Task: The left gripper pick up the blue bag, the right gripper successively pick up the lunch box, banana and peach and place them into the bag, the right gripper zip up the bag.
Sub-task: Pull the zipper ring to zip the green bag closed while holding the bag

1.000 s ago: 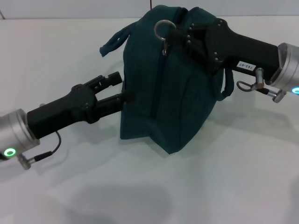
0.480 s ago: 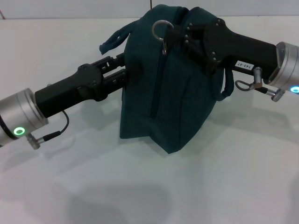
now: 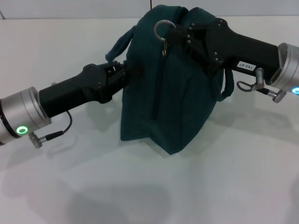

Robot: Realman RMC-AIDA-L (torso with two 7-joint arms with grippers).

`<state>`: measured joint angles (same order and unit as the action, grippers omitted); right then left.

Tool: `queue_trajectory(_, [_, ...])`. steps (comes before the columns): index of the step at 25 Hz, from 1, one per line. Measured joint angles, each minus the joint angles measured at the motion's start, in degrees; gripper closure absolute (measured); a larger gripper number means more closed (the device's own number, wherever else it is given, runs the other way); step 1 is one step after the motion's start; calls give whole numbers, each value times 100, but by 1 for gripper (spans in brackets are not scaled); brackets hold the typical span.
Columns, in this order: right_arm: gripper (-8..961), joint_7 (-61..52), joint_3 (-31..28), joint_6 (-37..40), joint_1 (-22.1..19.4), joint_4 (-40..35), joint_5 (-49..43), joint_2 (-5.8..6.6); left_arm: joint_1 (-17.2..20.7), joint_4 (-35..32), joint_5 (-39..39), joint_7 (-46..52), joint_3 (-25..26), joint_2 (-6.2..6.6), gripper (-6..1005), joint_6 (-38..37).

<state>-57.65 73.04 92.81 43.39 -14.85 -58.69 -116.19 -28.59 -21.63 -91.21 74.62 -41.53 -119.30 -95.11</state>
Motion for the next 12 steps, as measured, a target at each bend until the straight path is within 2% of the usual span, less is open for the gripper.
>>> queue_trajectory(7, [943, -13, -29, 31, -49, 0, 21, 0, -7, -22, -43, 1, -149, 12, 845, -108])
queue_trajectory(12, [942, -38, -51, 41, -78, 1, 140, 6, -7, -38, -98, 1, -221, 28, 894, -240])
